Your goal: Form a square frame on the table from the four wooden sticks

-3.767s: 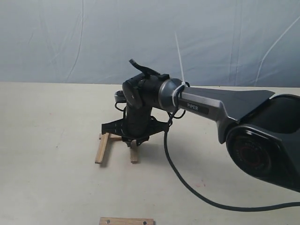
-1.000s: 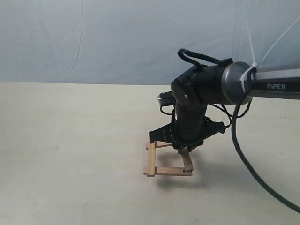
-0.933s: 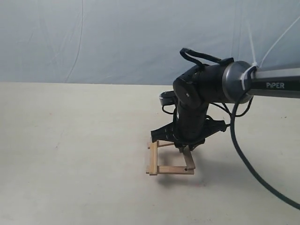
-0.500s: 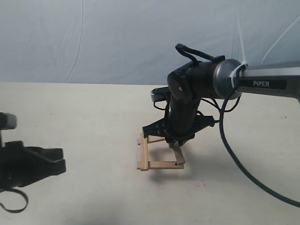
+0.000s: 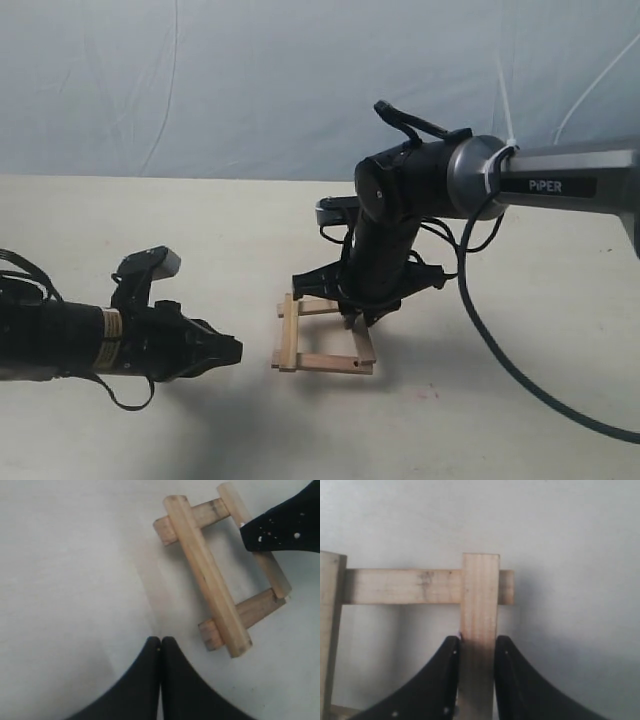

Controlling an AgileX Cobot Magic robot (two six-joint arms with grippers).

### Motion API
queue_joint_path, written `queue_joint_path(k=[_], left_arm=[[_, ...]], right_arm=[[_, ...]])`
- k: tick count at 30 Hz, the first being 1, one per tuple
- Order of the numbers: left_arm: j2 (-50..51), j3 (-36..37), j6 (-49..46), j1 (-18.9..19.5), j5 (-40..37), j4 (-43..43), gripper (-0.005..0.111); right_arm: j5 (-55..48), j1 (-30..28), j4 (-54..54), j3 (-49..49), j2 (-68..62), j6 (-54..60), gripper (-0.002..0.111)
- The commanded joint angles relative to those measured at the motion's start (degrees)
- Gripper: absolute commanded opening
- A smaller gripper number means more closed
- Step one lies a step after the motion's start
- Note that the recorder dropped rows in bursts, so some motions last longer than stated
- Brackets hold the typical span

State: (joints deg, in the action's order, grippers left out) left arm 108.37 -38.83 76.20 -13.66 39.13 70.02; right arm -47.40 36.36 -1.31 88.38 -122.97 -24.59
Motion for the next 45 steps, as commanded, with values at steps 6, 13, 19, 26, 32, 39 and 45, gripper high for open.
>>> queue_joint_path(k=[6, 13, 19, 26, 32, 39, 45], left_arm=[[1.74, -2.85, 5.13, -0.20, 0.99, 5.32, 0.000], [1.74, -2.86, 6.12, -0.35, 0.35, 5.95, 0.000], [1.74, -3.77, 6.24, -3.21, -2.87, 5.90, 0.000], [1.74, -4.12, 6.24, -3.59, -2.86, 5.85, 0.000], [1.74, -4.12, 6.24, -3.59, -3.07, 5.70, 0.000], [1.30, -4.12, 7.56, -0.69, -3.21, 5.87, 0.000], [-2.91, -3.07, 10.45, 4.53, -3.10, 8.08, 0.000]], right_arm=[[2.18, -0.28, 5.07, 0.48, -1.44, 0.78, -0.001], [3.32, -0.28, 6.20, 0.48, -1.44, 0.78, -0.001], [4.01, -0.28, 7.27, 0.48, -1.44, 1.44, -0.001], [4.57, -0.28, 8.13, 0.48, -1.44, 2.11, -0.001], [4.58, -0.18, 8.41, 0.48, -1.44, 2.11, -0.001], [3.40, -0.42, 5.77, 0.48, -1.44, 2.11, -0.001], [3.52, -2.39, 3.70, 0.72, -1.44, 1.95, -0.001]])
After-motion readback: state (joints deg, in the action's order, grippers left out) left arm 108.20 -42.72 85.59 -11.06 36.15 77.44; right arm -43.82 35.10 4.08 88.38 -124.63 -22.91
